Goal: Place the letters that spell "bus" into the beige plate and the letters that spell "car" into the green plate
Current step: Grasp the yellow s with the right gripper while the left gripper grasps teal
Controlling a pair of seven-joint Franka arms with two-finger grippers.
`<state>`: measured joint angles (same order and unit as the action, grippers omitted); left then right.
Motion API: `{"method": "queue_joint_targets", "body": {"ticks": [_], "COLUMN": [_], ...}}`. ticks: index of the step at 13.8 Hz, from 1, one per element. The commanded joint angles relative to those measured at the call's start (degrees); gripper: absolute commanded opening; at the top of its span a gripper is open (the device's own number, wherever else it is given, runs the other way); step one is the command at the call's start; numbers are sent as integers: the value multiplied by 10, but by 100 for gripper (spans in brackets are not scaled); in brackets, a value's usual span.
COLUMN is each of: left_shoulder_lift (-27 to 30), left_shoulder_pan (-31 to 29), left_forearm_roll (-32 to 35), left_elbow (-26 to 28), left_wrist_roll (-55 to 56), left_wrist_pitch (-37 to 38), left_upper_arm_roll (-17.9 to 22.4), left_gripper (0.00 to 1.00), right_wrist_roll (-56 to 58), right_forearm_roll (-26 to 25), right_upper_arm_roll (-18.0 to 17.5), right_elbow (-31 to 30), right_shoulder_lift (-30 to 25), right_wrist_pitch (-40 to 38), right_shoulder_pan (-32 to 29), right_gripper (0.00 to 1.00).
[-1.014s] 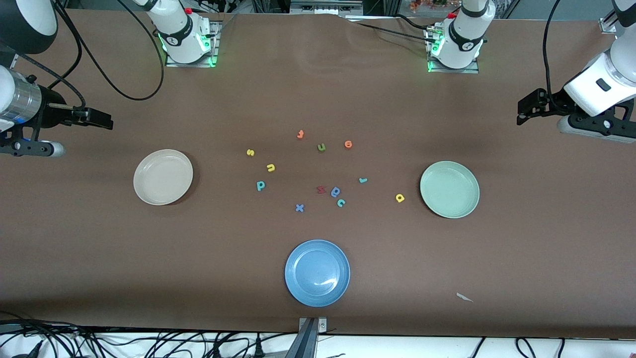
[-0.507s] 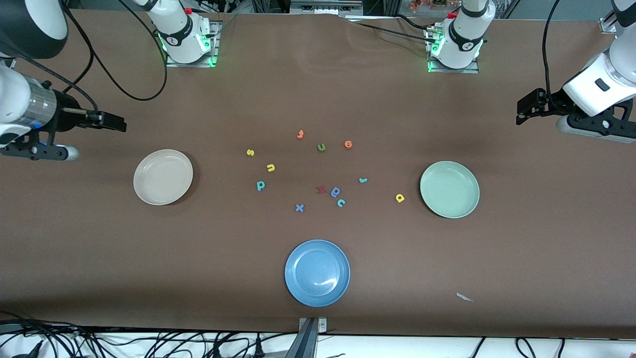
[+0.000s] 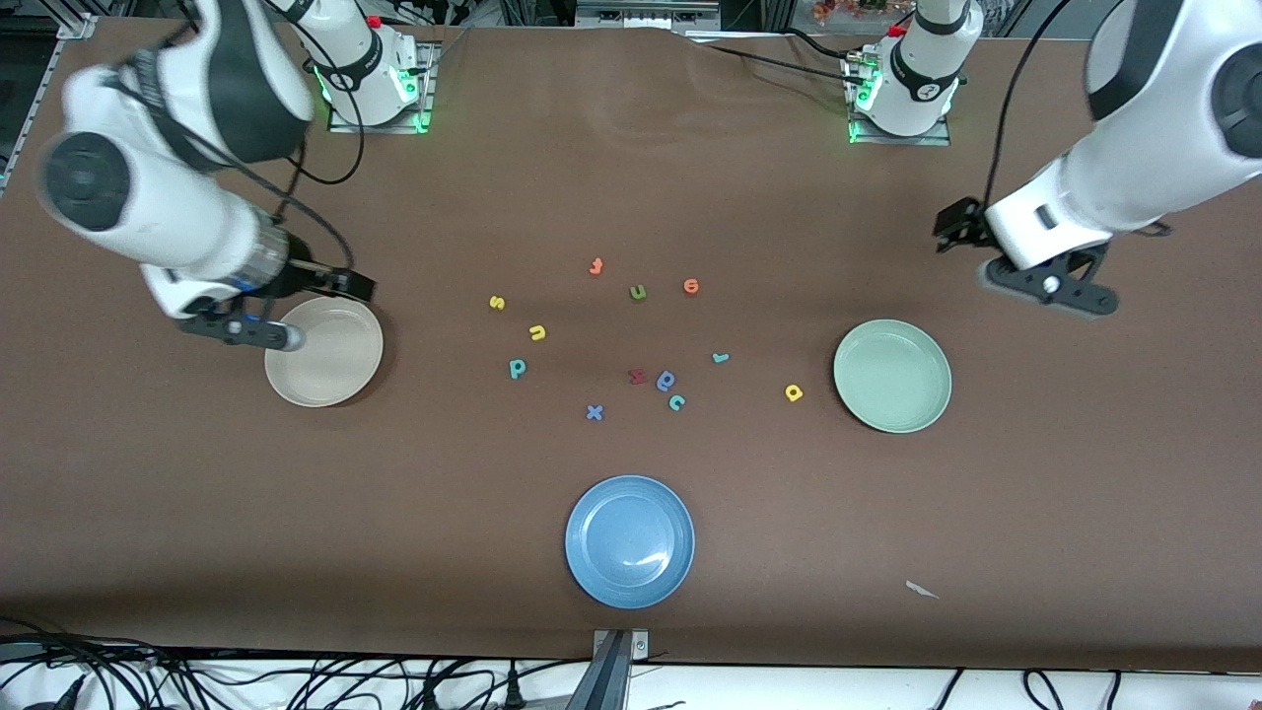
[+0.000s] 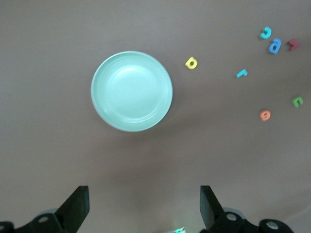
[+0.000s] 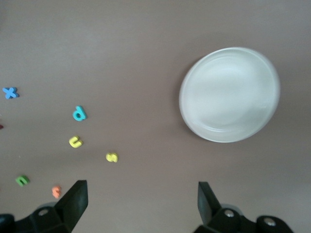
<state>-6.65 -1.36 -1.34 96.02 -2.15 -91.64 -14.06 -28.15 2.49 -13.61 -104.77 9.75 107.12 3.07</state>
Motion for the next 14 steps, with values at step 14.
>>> {"method": "queue_joint_targets", "body": {"ticks": [14], "left_shoulder_lift": [-290], "left_shoulder_pan": [180], "left_forearm_roll": [128], "left_elbow": [-13], "left_wrist_roll": [360], "left_wrist_pitch": [-335], "left_upper_arm_roll": [-30], "left_gripper": [66], "right_wrist_roll": [-463], "right_forearm_roll": [-246], "right_upper_arm_roll": [-81], "right_elbow": [-249], "right_shoulder_lift": [119], "right_wrist_pitch": [409], "right_shoulder_pan": [63], "right_gripper": [99]}}
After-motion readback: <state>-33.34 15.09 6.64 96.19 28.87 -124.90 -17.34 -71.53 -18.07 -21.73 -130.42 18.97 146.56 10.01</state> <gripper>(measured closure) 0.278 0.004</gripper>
